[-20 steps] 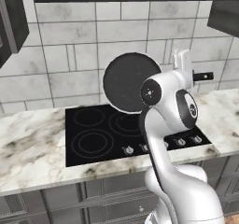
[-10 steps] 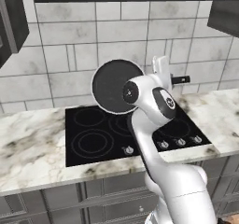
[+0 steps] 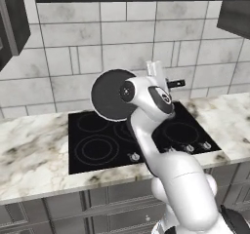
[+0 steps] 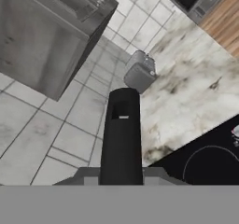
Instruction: Pick the pan from the cabinet and place it on the stove. Then turn on the stove burner for the pan.
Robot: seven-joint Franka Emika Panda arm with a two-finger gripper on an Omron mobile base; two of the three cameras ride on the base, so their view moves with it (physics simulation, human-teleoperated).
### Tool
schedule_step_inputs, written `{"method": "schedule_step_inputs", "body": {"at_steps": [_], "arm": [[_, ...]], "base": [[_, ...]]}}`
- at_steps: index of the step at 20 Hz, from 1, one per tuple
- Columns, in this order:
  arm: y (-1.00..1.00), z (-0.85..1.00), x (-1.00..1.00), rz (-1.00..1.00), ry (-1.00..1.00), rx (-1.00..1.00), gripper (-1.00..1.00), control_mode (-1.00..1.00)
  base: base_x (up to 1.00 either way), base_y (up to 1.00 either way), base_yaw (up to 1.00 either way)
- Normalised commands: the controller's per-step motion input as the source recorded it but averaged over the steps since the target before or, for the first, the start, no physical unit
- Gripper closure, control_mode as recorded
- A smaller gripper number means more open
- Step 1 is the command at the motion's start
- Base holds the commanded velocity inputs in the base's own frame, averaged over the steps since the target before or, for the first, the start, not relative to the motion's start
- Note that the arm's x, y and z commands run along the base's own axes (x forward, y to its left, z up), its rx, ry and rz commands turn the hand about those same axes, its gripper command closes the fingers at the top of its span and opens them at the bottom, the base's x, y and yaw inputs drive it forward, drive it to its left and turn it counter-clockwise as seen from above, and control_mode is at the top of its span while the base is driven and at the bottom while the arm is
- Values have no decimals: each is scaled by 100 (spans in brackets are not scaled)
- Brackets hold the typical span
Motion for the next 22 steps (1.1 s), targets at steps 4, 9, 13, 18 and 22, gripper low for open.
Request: {"method": "schedule_step_inputs", "body": {"at_steps": [4, 9, 13, 18, 22], "arm": [[19, -38, 36, 0, 9, 0, 100, -100], [0, -22, 24, 0, 8, 0, 100, -100], [11, -28, 41, 0, 8, 0, 100, -100], [23, -26, 43, 0, 10, 0, 100, -100], [20, -21, 39, 0, 13, 0, 100, -100]], "base": [[0, 0, 0], [0, 0, 0], [0, 0, 0], [0, 0, 0], [0, 0, 0]]}}
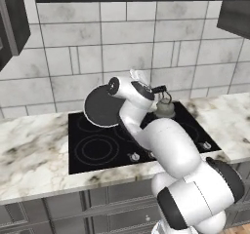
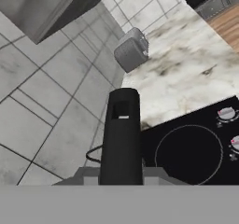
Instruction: Pick the pan from the cabinet and place it on the stove. Then turn on the stove burner for the pan.
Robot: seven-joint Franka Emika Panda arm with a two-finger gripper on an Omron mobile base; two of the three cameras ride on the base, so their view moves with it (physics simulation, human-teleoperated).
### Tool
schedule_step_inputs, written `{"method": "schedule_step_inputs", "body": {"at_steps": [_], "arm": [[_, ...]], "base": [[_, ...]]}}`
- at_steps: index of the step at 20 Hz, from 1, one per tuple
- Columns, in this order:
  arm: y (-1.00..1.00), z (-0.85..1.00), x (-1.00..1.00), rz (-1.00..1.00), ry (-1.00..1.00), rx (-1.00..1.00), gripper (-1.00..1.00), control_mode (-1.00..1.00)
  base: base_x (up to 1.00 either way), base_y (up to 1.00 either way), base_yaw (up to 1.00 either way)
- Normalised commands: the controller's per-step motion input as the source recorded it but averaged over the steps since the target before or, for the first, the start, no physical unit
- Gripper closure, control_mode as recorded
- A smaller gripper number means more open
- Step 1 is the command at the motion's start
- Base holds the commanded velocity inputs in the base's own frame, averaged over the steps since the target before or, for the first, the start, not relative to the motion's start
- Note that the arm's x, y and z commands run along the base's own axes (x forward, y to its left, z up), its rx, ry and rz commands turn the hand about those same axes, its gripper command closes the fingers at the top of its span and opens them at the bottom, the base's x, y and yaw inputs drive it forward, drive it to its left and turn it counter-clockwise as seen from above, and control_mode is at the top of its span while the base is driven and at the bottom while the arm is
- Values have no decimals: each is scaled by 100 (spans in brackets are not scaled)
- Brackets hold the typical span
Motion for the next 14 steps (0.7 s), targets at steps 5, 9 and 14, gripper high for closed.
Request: {"method": "schedule_step_inputs", "body": {"at_steps": [5, 9, 14], "arm": [[8, -22, 36, -5, 13, 0, 100, -100], [0, -33, 37, -5, 9, 0, 100, -100], [1, -36, 27, -4, 5, 0, 100, -100]], "base": [[0, 0, 0], [0, 0, 0], [0, 0, 0]]}}
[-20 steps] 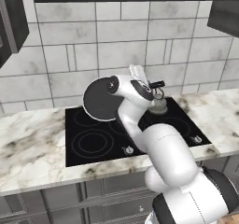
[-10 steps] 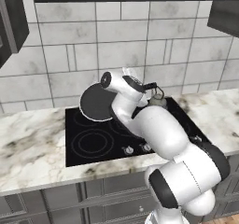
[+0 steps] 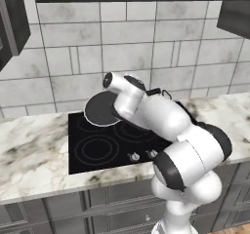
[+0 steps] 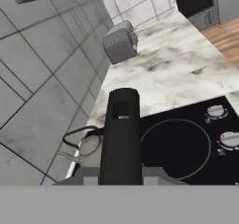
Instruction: Pick the pan from the cabinet and place it on the stove. Then turn on the stove burner for the pan.
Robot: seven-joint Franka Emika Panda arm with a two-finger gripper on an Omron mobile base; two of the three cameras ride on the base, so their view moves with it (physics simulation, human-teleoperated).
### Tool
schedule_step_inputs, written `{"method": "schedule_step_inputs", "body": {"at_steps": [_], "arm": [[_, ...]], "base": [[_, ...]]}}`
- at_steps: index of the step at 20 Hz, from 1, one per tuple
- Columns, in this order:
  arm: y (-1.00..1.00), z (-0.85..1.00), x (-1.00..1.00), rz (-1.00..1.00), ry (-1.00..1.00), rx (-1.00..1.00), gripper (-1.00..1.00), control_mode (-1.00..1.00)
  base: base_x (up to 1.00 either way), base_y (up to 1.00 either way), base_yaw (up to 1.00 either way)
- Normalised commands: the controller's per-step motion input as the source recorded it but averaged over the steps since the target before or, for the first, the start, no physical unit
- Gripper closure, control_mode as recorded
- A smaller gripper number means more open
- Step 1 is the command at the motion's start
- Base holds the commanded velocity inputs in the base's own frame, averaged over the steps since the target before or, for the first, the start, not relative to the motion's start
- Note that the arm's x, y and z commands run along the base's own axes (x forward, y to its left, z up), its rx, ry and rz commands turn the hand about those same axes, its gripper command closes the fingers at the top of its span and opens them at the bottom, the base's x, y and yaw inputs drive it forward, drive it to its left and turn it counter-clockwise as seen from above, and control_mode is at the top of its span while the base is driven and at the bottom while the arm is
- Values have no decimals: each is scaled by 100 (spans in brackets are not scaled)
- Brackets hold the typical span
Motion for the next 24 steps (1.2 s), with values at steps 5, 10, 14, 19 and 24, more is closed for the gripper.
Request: {"method": "schedule_step_inputs", "body": {"at_steps": [5, 10, 14, 19, 24], "arm": [[3, -41, 27, -2, 1, 0, 100, -100], [6, -40, 29, -3, 1, 0, 100, -100], [12, -39, 29, -4, 2, 0, 100, -100], [16, -37, 26, -5, 4, 0, 100, -100], [22, -36, 25, -6, 3, 0, 100, -100]], "base": [[0, 0, 0], [0, 0, 0], [0, 0, 0], [0, 0, 0], [0, 0, 0]]}}
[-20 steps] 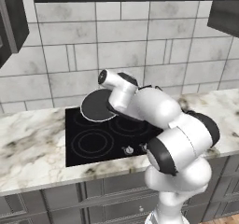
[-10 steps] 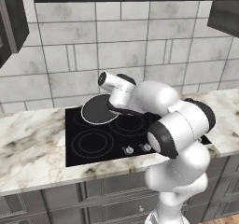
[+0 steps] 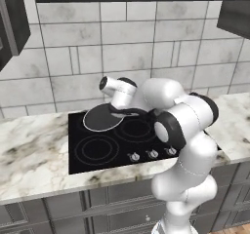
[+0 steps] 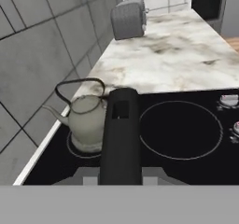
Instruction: Pick the pan from the cabinet and place it on the stove. Then turn on the stove burner for the pan.
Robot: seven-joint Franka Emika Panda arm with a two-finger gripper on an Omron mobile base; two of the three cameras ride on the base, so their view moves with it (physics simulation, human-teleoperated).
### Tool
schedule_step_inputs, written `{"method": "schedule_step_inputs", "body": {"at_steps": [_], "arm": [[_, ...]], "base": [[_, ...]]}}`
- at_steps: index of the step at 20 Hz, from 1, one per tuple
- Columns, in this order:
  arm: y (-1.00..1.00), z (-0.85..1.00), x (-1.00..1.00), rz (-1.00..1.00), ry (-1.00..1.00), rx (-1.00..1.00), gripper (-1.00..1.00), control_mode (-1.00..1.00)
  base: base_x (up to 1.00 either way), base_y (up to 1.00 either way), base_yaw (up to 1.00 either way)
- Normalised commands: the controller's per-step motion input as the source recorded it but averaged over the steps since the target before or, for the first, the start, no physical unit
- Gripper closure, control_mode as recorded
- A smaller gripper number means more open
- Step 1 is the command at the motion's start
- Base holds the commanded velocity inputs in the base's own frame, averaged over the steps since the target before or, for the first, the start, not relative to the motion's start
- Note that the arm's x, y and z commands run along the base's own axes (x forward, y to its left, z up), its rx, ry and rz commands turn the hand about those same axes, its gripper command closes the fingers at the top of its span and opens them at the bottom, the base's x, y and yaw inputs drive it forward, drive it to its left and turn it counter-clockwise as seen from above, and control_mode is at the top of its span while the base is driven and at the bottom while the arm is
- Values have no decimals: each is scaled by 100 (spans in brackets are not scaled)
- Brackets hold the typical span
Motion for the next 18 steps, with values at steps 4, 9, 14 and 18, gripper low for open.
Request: {"method": "schedule_step_inputs", "body": {"at_steps": [4, 9, 14, 18], "arm": [[24, -44, 24, -7, 0, 0, 100, -100], [18, -52, 28, -7, 0, -1, 100, -100], [17, -47, 35, -7, -1, 0, 100, -100], [19, -47, 31, -8, -5, 0, 100, -100]], "base": [[0, 0, 0], [0, 0, 0], [0, 0, 0], [0, 0, 0]]}}
